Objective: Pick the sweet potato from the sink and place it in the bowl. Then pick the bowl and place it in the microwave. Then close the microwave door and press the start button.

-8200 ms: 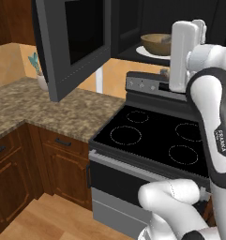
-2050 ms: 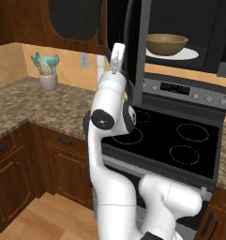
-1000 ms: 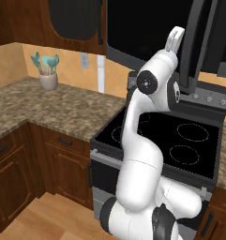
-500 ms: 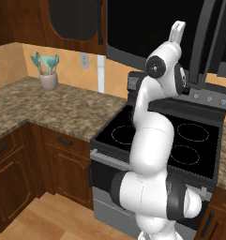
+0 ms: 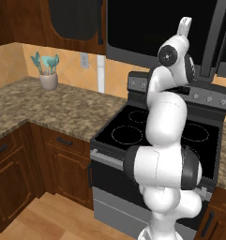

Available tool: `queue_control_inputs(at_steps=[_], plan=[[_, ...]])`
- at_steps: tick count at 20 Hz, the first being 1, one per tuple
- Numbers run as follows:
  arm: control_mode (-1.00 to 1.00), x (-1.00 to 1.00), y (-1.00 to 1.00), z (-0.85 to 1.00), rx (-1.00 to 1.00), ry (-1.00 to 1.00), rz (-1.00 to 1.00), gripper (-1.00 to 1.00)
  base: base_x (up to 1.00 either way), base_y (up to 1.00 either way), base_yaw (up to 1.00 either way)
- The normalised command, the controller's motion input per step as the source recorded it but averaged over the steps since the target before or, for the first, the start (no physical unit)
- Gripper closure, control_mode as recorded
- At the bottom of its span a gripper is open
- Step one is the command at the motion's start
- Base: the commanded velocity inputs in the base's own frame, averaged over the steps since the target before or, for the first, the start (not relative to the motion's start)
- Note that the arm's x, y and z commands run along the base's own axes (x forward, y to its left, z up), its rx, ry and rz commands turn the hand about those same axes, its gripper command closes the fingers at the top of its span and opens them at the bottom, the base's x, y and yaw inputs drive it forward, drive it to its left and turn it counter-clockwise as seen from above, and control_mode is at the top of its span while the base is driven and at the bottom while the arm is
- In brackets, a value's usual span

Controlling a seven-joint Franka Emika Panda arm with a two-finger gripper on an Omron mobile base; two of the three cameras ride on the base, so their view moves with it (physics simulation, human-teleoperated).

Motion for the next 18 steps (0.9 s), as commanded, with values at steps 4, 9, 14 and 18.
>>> queue_control_inputs(at_steps=[4, 9, 14, 18], plan=[[-1.0, 0.53, -0.33, -0.02, 0.05, 0.0, 0.0, -1.0, 0.0, 0.0, 0.0], [-1.0, 0.6, -0.34, -0.08, 0.03, 0.0, 0.0, -1.0, 0.0, 0.0, 0.0], [-1.0, 0.76, -0.33, -0.23, 0.02, 0.0, 0.0, -1.0, 0.0, 0.0, 0.0], [-1.0, 0.54, -0.24, -0.24, 0.01, -0.01, 0.01, -1.0, 0.0, 0.0, 0.0]])
